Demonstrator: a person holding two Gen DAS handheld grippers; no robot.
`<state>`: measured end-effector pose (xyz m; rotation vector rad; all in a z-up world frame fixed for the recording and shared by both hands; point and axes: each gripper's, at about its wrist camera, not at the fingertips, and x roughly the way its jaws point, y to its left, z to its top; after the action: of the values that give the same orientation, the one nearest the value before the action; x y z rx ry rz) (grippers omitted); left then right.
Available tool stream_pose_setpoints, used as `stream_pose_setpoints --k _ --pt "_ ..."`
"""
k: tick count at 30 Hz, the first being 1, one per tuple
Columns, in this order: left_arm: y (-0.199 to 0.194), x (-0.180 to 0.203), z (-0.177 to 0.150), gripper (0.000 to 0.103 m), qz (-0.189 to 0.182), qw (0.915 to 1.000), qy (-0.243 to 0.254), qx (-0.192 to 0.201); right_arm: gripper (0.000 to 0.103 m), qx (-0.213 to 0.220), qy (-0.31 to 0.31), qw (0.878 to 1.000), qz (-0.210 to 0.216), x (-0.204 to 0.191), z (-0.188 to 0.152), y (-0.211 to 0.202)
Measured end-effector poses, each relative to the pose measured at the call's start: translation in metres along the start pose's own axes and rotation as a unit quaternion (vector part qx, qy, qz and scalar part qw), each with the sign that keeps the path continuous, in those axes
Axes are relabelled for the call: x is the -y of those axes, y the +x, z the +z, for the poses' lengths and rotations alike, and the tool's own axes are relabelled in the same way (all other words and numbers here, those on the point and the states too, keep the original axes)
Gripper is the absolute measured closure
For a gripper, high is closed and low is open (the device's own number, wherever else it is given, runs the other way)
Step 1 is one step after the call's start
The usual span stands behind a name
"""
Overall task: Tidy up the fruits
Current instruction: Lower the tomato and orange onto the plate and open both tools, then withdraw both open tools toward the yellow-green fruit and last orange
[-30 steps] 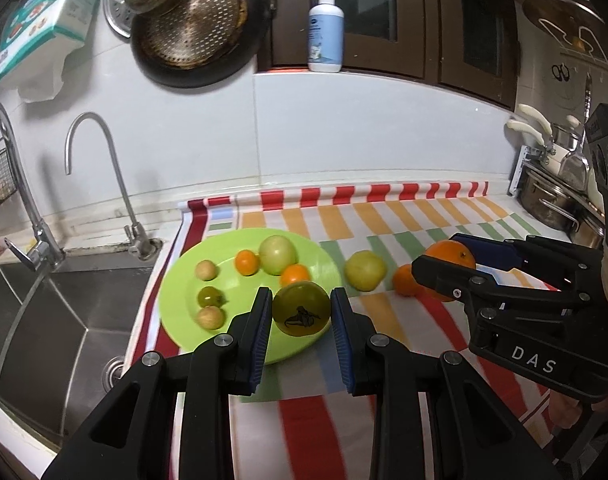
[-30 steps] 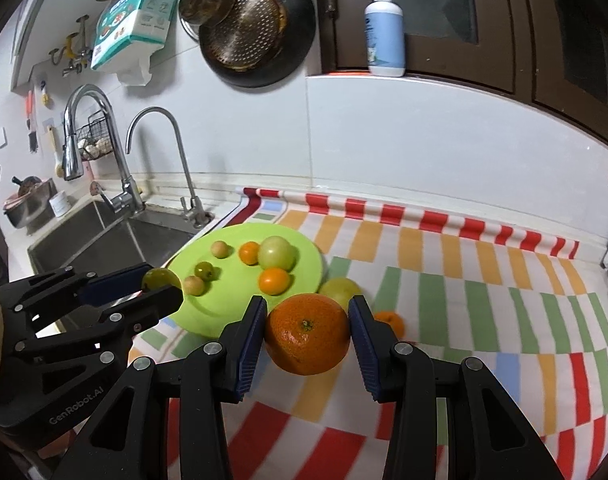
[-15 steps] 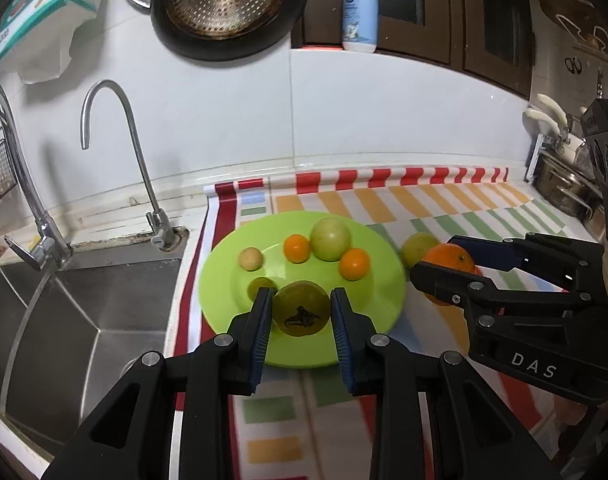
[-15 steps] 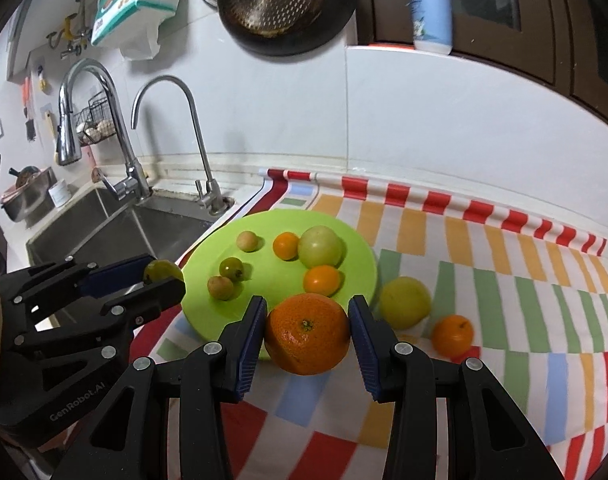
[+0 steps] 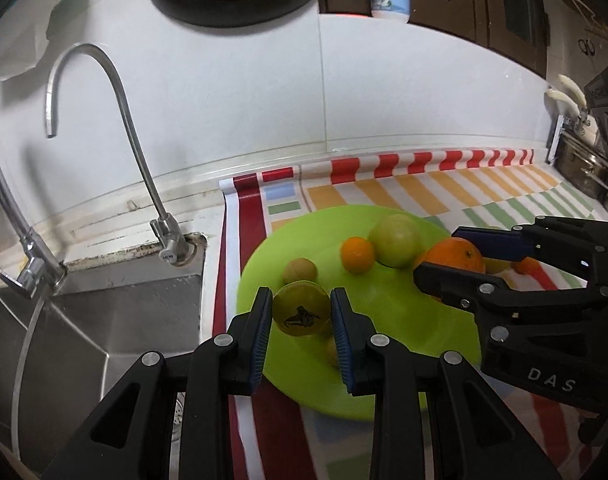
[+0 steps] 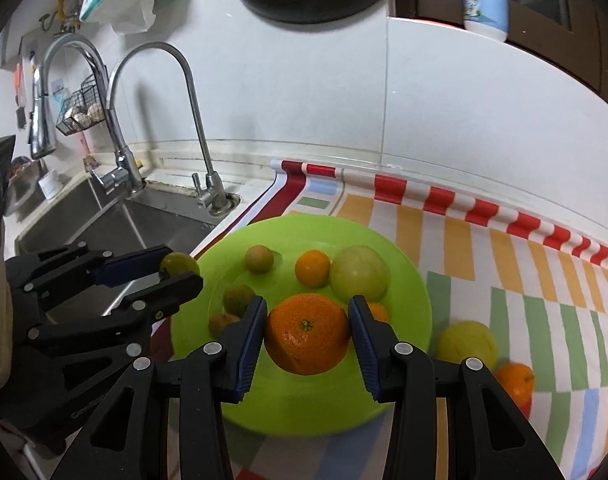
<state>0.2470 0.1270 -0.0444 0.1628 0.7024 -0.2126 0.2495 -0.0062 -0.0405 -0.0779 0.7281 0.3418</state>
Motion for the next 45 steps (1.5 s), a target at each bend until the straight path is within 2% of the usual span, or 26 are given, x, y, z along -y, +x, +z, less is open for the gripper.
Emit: stream_pose_setpoints --k 8,11,13,24,26,28,37,45 --pt "0.032 -0.008 0.01 0.072 -0.019 0.9998 0.01 -0.006 0.059 -0.011 -0.008 1.0 0.0 0.0 0.011 0.029" --pt "0.036 -0.007 0.012 0.067 -0.024 0.9996 0.01 -0.006 0.049 -0.002 0.002 1.0 0.005 0.006 0.016 0.028" --pt "0.034 -0.005 0.012 0.066 -0.015 0.9998 0.01 -0.005 0.048 0.009 0.001 1.0 -0.006 0.009 0.017 0.024" --pt "-0.013 0.013 0.007 0.056 -0.001 0.9997 -0.022 0.009 0.048 0.02 0.02 0.999 -0.028 0.025 -0.002 -0.015" --pt "-0.024 0.017 0.006 0.053 0.001 0.9995 -0.028 0.014 0.042 0.027 0.025 0.999 -0.03 0.027 -0.006 -0.026" --pt "-0.034 0.021 0.006 0.051 0.003 0.9992 -0.035 0.02 0.041 0.036 0.029 0.998 -0.033 0.03 -0.01 -0.037" --pt "-0.077 0.062 0.002 0.041 0.009 0.9975 -0.053 0.045 0.04 0.065 0.023 0.997 -0.044 0.051 -0.027 -0.094" --pt "-0.094 0.102 0.005 0.034 0.012 0.9966 -0.048 0.067 0.04 0.075 0.017 0.995 -0.057 0.08 -0.041 -0.126"
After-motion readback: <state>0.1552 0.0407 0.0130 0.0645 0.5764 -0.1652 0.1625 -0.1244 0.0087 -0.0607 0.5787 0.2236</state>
